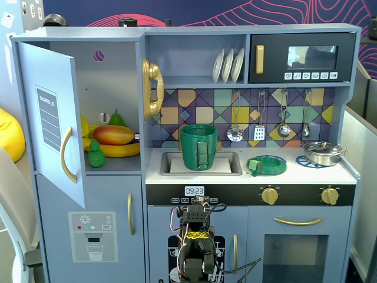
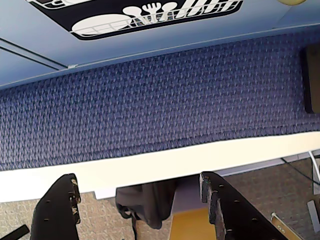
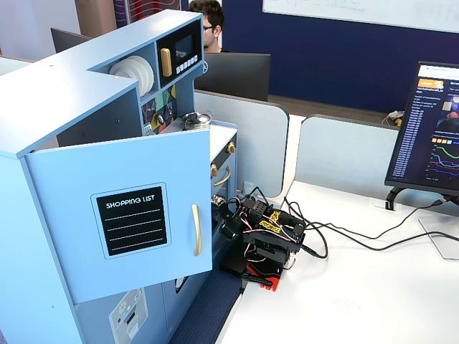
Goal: Pick up the green pineapple from the left cabinet and place it in the green recipient
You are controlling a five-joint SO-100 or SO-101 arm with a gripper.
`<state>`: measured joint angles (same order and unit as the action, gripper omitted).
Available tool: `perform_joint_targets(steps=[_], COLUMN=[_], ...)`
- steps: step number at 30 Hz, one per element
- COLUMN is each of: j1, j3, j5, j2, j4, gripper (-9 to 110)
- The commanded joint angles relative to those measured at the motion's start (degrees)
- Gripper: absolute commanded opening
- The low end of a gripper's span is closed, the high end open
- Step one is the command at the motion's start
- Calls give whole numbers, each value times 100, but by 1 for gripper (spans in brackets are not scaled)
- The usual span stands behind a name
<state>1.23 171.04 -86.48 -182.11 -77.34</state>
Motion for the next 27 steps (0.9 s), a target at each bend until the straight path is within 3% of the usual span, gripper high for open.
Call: perform_joint_targets(steps=[1,9,13,19,23,27], j1=[18,9,-510,-2171,-3410,-4474], j3=[70,70,70,-316,-633,-1371], j5=[0,-44,-79,633,-53,-668], j2=[-9,-9,9,18,79,519], j4=[-1046,-1046,-923,1556,3674,4447], gripper=[0,0,0,0,0,0])
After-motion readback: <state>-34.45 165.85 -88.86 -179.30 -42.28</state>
